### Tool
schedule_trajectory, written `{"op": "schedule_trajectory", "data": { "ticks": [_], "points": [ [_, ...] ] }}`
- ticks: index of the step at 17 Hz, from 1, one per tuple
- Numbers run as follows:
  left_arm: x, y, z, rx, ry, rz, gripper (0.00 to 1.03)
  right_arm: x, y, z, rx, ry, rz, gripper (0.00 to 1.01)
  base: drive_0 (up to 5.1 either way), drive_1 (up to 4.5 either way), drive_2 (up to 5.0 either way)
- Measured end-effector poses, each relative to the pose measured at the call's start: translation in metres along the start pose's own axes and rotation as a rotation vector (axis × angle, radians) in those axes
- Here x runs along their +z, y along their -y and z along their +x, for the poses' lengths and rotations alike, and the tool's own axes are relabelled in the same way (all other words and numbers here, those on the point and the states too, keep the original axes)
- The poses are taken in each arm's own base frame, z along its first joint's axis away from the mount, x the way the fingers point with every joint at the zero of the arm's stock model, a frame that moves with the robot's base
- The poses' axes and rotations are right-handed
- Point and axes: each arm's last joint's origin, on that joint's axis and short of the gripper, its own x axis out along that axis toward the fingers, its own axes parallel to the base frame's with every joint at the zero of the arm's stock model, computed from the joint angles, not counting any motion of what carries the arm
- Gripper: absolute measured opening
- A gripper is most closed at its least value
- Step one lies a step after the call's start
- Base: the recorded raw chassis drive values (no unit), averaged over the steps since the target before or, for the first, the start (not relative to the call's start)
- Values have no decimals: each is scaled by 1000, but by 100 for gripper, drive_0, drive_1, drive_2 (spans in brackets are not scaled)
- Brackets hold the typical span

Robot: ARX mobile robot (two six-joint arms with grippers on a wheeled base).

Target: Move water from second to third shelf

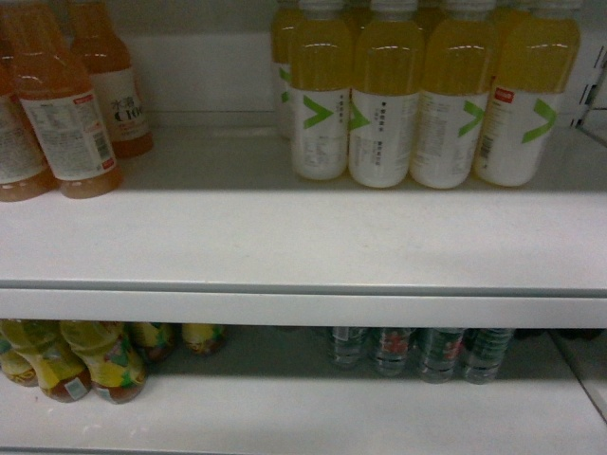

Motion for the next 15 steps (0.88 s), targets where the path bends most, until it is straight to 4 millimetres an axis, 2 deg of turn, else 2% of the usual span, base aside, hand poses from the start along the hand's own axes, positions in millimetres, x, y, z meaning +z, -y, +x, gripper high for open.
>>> {"op": "schedule_trajectory", "data": {
  "ticks": [15],
  "points": [
    [0,0,0,0,1,0,98,0,0,0,1,2,-2,41,-498,248,248]
  ]
}}
